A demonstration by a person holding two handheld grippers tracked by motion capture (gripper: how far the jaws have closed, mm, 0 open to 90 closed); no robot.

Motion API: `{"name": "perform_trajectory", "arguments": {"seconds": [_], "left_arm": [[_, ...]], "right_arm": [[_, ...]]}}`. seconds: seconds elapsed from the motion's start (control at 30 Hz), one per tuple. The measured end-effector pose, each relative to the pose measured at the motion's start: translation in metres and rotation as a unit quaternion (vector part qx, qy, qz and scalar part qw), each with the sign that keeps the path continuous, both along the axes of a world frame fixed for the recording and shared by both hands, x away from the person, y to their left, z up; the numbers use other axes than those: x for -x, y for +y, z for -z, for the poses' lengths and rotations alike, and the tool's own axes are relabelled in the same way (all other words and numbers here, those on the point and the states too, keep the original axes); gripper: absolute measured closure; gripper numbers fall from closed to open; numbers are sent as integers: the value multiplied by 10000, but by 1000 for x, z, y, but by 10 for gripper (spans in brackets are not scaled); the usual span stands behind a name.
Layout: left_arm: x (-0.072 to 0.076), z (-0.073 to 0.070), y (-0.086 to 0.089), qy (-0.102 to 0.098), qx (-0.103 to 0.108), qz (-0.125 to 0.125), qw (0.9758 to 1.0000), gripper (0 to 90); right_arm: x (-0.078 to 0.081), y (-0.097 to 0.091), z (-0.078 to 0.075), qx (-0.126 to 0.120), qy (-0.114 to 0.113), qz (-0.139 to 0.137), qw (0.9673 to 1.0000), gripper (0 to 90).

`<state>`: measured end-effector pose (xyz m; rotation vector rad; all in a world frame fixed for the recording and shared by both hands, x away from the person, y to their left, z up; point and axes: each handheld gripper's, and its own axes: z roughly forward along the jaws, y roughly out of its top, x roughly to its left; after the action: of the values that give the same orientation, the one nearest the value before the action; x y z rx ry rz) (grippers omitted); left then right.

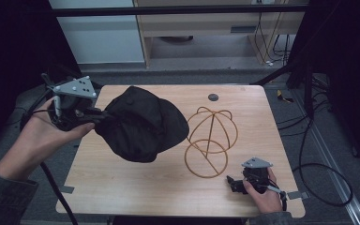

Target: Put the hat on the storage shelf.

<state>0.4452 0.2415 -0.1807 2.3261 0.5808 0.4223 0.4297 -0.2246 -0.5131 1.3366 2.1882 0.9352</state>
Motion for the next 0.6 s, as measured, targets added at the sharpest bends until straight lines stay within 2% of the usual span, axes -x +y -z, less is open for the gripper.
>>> {"name": "perform_trajectory", "arguments": {"seconds": [0.3,0.6], "left_arm": [[6,-26,5,-214,186,6,9996,881],[8,-39,-14,-367,322,178,9986,881]], "right_arm": [[0,0,0,16,3,7,10000,8],[0,0,0,17,-10,-8,10000,8]]}}
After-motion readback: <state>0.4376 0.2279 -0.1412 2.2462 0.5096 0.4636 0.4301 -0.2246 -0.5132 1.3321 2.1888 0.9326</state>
